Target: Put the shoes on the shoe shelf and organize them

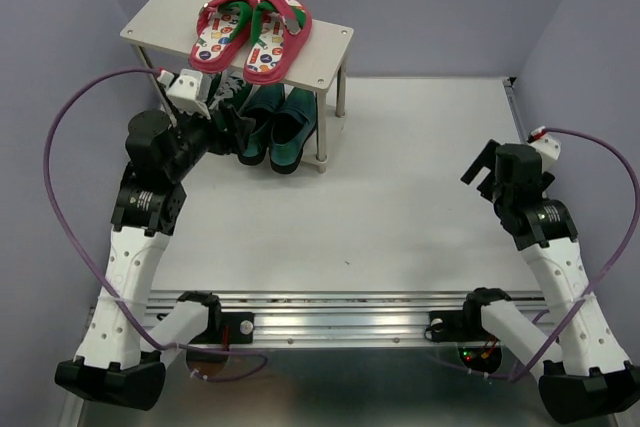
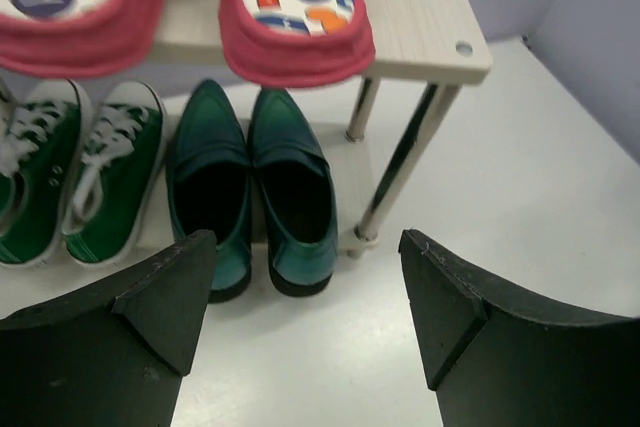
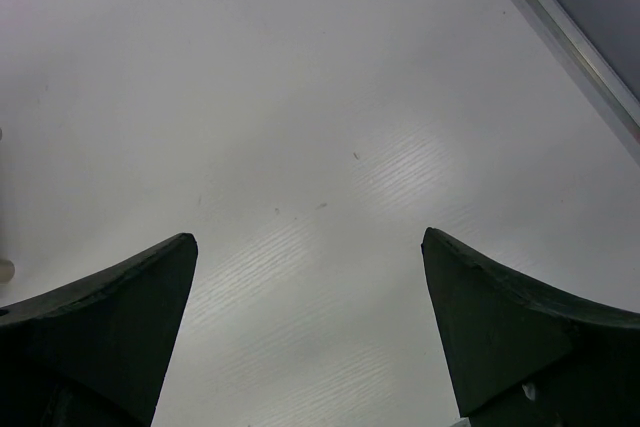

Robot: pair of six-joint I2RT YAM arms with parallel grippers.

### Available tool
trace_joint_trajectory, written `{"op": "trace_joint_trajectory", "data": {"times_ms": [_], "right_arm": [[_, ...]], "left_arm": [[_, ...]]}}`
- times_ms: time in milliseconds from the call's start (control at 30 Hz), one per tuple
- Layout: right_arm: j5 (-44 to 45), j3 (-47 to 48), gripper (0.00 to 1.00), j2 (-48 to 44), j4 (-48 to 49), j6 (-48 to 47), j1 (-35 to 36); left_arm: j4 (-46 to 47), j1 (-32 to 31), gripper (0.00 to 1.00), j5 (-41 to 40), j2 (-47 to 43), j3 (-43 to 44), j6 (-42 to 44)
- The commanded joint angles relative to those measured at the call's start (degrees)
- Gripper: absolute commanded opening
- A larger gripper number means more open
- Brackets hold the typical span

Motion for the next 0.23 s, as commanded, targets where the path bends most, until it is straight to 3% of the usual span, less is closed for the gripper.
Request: {"op": "trace_joint_trajectory", "data": {"times_ms": [0, 200], "right_arm": [[2.53, 1.12, 1.00, -1.84, 0.46, 0.94, 0.15], [2.10, 1.04, 1.00, -1.41, 0.46, 1.03, 0.15]], "left_arm": [[2.38, -1.75, 0.85, 5.37, -4.91, -3.10, 0.94], [3.17, -3.60, 0.88, 5.72, -5.44, -5.13, -0.82]]}}
